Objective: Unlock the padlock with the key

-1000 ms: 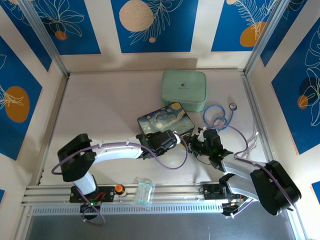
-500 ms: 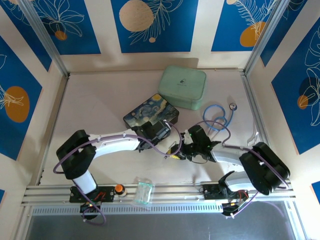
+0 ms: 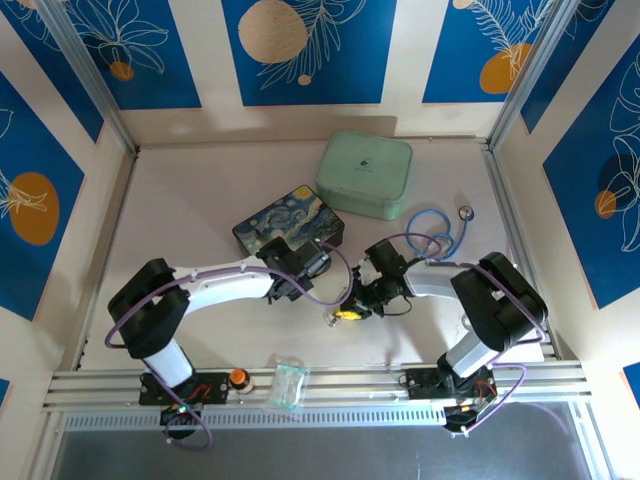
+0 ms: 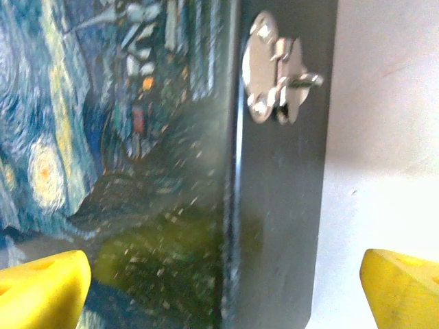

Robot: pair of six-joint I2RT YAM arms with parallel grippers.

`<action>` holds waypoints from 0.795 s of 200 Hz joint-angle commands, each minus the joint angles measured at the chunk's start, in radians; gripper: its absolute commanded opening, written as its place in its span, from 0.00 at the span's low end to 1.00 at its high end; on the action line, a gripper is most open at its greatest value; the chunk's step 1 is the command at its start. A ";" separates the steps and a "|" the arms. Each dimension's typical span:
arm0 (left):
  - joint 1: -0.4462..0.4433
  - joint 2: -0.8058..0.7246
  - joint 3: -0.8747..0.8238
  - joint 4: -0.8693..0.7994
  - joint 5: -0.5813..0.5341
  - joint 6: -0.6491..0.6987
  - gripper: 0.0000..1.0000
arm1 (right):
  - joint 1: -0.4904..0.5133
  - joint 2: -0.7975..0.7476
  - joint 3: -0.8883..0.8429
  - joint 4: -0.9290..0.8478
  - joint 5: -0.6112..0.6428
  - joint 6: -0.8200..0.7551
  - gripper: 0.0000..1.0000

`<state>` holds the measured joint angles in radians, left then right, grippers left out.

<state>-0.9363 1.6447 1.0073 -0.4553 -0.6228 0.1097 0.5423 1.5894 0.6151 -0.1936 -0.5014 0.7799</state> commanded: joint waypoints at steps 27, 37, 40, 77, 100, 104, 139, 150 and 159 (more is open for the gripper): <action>0.023 -0.071 0.001 -0.108 -0.090 -0.115 0.99 | -0.041 0.065 0.111 -0.360 0.107 -0.186 0.18; 0.025 -0.079 -0.002 -0.126 -0.100 -0.149 0.99 | -0.055 0.066 0.120 -0.379 0.114 -0.198 0.23; 0.027 -0.081 -0.002 -0.132 -0.100 -0.157 0.99 | -0.059 0.066 0.125 -0.384 0.116 -0.202 0.24; 0.057 -0.068 -0.009 -0.166 -0.095 -0.237 0.99 | -0.071 0.072 0.174 -0.457 0.162 -0.238 0.36; 0.086 -0.048 -0.003 -0.207 -0.116 -0.278 0.99 | -0.070 0.062 0.196 -0.492 0.201 -0.252 0.39; 0.091 -0.049 -0.003 -0.213 -0.125 -0.286 0.99 | -0.070 0.059 0.199 -0.500 0.211 -0.254 0.41; 0.150 -0.105 -0.036 -0.191 -0.121 -0.296 0.99 | -0.050 0.044 0.200 -0.530 0.314 -0.254 0.43; 0.168 -0.122 -0.041 -0.191 -0.130 -0.295 0.99 | -0.035 0.039 0.201 -0.537 0.345 -0.247 0.43; 0.184 -0.136 -0.048 -0.187 -0.128 -0.291 0.99 | -0.021 0.032 0.208 -0.550 0.381 -0.240 0.44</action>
<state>-0.7940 1.5650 0.9783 -0.6178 -0.7109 -0.1589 0.4995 1.6344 0.8192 -0.6430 -0.2932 0.5407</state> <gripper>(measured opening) 0.994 0.433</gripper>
